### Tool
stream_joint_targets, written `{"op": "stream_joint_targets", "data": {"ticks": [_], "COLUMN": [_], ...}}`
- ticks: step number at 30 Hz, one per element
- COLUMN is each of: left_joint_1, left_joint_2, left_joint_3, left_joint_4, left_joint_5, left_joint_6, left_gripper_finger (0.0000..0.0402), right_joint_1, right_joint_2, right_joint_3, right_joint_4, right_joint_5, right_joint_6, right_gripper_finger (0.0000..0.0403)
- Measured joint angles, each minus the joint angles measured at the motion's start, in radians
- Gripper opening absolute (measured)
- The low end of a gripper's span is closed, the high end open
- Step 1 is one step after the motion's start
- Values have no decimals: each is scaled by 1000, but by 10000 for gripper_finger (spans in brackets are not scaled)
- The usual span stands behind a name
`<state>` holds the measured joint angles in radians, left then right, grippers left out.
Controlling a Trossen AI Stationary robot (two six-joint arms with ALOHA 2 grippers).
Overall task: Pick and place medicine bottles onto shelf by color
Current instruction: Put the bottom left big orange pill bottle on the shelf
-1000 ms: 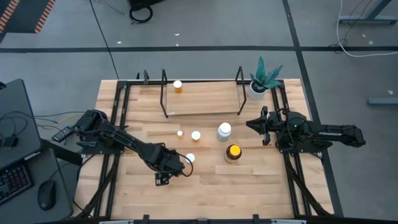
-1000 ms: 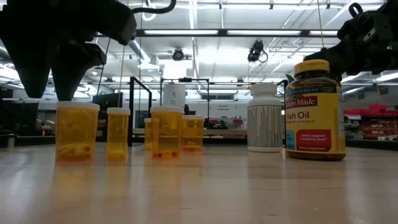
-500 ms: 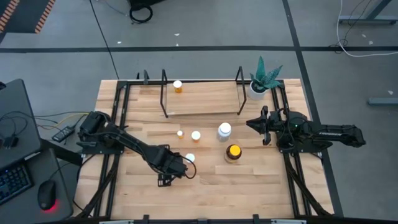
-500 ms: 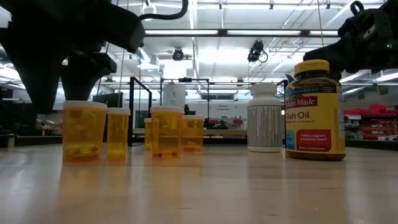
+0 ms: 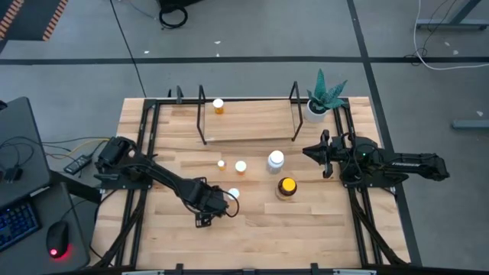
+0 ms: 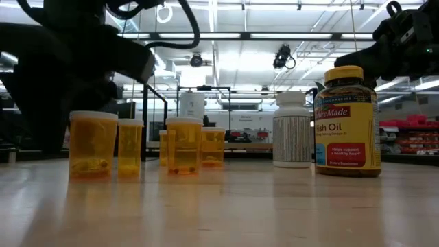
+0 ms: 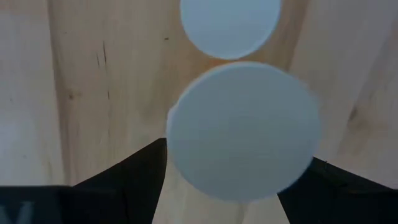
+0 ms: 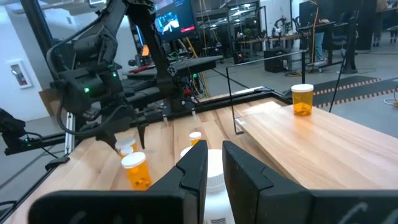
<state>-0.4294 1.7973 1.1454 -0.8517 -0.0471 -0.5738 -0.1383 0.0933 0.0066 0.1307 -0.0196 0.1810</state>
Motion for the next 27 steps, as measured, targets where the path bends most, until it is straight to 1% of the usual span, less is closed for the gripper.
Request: {"op": "stream_joint_targets", "data": {"ticks": [6,9,14,17,22,27], "left_joint_1": [0,1,1,7,22,27], "left_joint_2": [0,0,0,0,0,0], "left_joint_3": [-22,-22,-22,-22,-22,-22], "left_joint_4": [83,83,84,94,114,124], "left_joint_5": [0,-3,-48,-53,-54,-54], "left_joint_6": [-13,-12,-12,-13,-17,-17], "left_gripper_finger": [274,274,274,272,259,237], "right_joint_1": [0,0,0,0,0,0], "right_joint_2": [0,0,0,0,0,0], "right_joint_3": [0,0,0,0,0,0], "right_joint_4": [4,4,3,3,3,3], "right_joint_5": [0,0,0,0,0,0], "right_joint_6": [0,0,0,0,0,0], "right_gripper_finger": [57,57,57,57,57,57]}}
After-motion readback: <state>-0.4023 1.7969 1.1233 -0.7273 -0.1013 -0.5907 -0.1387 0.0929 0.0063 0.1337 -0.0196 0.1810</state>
